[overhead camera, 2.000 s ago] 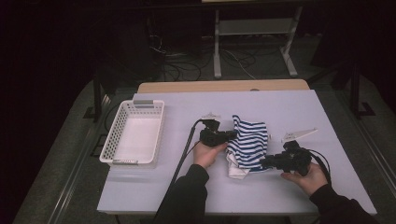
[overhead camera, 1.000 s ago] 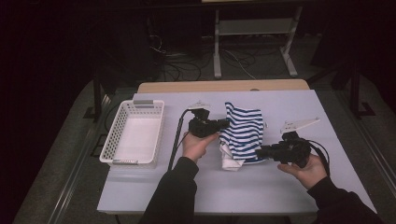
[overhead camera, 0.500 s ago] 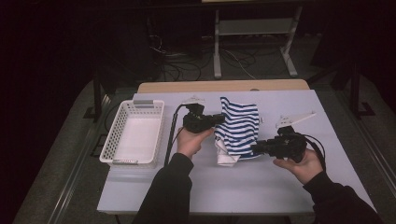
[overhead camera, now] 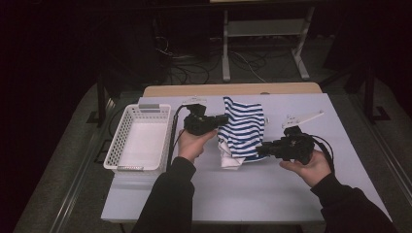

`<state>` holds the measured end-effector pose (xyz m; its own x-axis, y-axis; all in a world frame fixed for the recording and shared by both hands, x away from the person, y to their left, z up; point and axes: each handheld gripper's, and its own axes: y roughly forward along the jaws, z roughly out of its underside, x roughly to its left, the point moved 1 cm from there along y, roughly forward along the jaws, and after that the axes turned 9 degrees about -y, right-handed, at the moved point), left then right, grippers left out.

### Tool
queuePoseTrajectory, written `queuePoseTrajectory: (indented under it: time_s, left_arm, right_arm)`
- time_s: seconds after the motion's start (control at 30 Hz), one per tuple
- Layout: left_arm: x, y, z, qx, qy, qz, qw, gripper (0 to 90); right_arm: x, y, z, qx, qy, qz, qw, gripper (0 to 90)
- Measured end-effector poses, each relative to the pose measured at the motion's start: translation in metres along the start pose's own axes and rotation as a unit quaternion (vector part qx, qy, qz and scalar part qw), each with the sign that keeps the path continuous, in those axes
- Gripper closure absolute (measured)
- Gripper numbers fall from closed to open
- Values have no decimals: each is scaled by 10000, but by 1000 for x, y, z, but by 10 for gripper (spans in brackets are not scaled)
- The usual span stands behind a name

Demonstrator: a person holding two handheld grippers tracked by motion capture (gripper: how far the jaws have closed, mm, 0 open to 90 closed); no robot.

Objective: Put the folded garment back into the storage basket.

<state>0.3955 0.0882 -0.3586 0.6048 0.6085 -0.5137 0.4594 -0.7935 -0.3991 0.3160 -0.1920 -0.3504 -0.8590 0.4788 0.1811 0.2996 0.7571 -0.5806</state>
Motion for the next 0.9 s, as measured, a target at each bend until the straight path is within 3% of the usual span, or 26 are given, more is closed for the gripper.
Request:
queuePoseTrajectory:
  time_s: [0.9]
  left_arm:
    - [10,-38,-12,-182,27,-220,9996,827]
  right_arm:
    - [9,20,-29,-53,-187,-166,9997,768]
